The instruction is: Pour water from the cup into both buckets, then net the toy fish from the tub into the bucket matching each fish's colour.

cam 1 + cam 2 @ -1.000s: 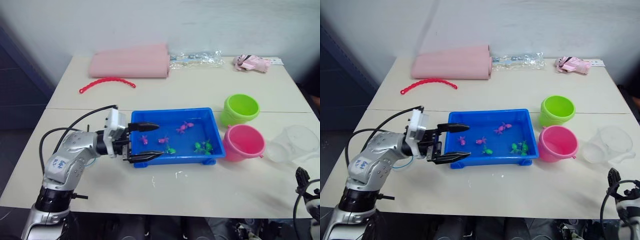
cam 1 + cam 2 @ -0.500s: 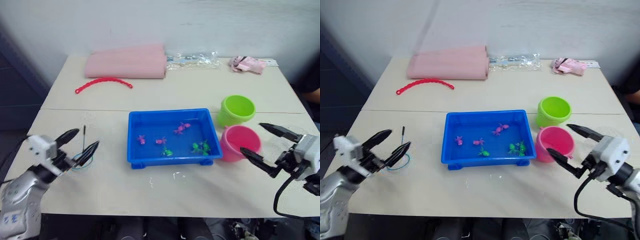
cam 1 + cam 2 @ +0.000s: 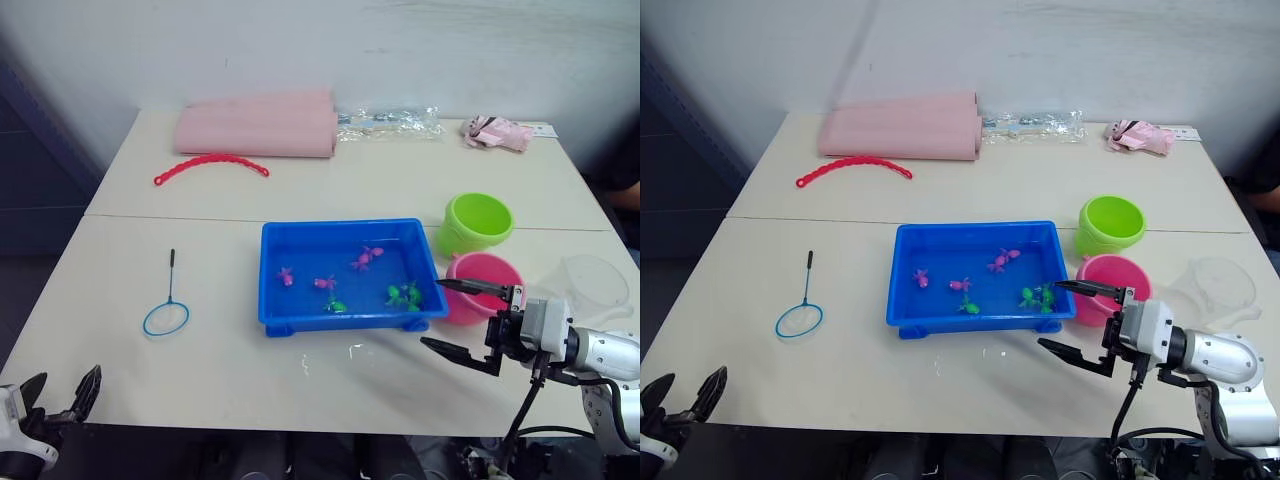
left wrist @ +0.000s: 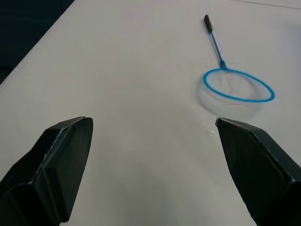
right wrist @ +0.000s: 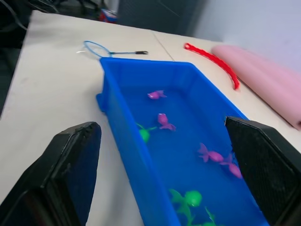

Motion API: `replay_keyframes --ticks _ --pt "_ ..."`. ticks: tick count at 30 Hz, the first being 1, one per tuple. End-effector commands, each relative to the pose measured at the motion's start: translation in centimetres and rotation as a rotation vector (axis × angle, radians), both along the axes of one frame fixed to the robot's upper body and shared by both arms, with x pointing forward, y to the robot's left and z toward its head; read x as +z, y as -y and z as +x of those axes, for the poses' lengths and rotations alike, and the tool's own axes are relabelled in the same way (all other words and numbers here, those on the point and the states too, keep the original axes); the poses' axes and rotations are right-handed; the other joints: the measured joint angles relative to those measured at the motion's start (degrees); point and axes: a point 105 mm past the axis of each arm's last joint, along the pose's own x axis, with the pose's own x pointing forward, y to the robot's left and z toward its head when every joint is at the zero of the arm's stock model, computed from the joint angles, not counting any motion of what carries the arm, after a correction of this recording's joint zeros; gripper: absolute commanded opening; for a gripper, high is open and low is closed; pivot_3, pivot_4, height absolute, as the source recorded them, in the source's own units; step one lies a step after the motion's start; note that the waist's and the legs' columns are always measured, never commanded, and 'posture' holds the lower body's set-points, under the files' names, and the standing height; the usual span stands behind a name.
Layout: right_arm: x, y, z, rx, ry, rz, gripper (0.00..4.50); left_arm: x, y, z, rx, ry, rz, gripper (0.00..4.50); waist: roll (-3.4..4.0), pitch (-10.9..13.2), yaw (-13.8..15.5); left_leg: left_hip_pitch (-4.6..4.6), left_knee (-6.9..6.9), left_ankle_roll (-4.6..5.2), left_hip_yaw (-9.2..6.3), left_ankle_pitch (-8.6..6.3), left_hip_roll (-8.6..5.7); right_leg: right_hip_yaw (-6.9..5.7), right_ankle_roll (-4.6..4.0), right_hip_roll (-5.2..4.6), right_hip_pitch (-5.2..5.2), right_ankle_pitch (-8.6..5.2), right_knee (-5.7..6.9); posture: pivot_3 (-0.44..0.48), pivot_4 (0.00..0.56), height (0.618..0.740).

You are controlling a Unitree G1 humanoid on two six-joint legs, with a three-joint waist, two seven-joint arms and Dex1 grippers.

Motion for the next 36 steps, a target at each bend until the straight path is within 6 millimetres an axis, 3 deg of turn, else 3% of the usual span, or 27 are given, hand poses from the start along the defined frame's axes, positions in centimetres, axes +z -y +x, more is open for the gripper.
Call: replay_keyframes --ticks 1,7,15,19,23,24,26,27,34,36 --pt "1.9 -1.1 -0.1 0.055 0.043 0.055 4.44 2.4 0.3 2.1 0.019 0.047 0.018 4.50 -0.02 0.00 0.00 0.00 0.00 -0.01 -0.01 -0.01 0.02 0.00 -0.02 0.01 0.00 -0.01 0.00 0.000 0.150 0.740" --pt "3.9 -2.8 0.2 0.098 -0.012 0.110 4.44 4.4 1.5 8.9 0.029 -0.038 0.000 4.50 0.02 0.01 0.84 0.01 0.02 -0.12 -0.14 0.13 0.05 -0.05 -0.16 0.02 -0.04 0.06 0.14 0.000 0.150 0.740" --pt "4.6 -3.8 0.8 0.078 -0.073 0.126 4.44 3.3 4.3 18.0 -0.083 -0.214 -0.034 4.50 -0.01 -0.01 0.78 -0.08 -0.03 -0.15 0.08 0.39 0.03 -0.50 -0.14 0.22 -0.21 0.07 0.22 0.000 0.150 0.740" --pt "4.1 -3.7 0.8 0.066 -0.071 0.128 4.44 1.1 5.1 20.1 -0.074 -0.298 -0.060 4.50 -0.02 -0.01 0.67 -0.15 -0.03 -0.12 0.16 0.39 0.01 -0.55 -0.10 0.34 -0.25 0.09 0.28 0.000 0.150 0.740" --pt "3.5 -3.3 0.6 0.043 -0.063 0.123 4.44 -0.9 5.8 20.5 -0.081 -0.373 -0.088 4.50 -0.01 -0.02 0.91 -0.19 -0.02 -0.10 0.19 0.39 0.01 -0.67 -0.09 0.34 -0.28 0.09 0.27 0.000 0.150 0.740" --pt "3.5 -3.0 0.4 0.037 -0.064 0.125 4.50 -1.7 5.7 20.3 -0.072 -0.402 -0.100 4.12 0.00 -0.02 1.06 -0.17 0.00 -0.07 0.20 0.42 0.00 -0.73 -0.08 0.33 -0.26 0.09 0.32 0.000 0.150 0.740" --pt "3.5 -2.6 0.2 0.023 -0.062 0.129 4.50 -2.8 5.4 20.0 -0.037 -0.431 -0.140 3.76 0.00 -0.03 1.22 -0.07 0.01 -0.08 0.20 0.49 -0.01 -0.73 -0.08 0.31 -0.22 0.08 0.27 0.000 0.150 0.740" --pt "3.5 -2.5 0.1 0.016 -0.059 0.128 4.50 -3.0 5.5 19.9 -0.034 -0.432 -0.162 3.25 0.02 -0.04 1.22 0.00 0.00 -0.08 0.20 0.52 -0.03 -0.72 -0.08 0.28 -0.19 0.08 0.29 0.000 0.150 0.740" --pt "2.6 -1.5 -0.4 -0.014 -0.060 0.112 4.50 -2.7 7.1 20.1 -0.107 -0.437 -0.162 0.46 0.22 -0.15 1.37 0.13 -0.02 -0.15 0.23 0.54 -0.05 -0.62 -0.03 0.14 -0.14 0.11 0.38 0.000 0.150 0.740" --pt "2.5 -1.3 -0.5 -0.016 -0.060 0.107 4.50 -2.0 6.6 20.0 -0.131 -0.410 -0.134 0.08 0.23 -0.16 1.55 0.10 -0.02 -0.12 0.21 0.55 -0.10 -0.67 -0.03 0.15 -0.13 0.11 0.35 0.000 0.150 0.740"
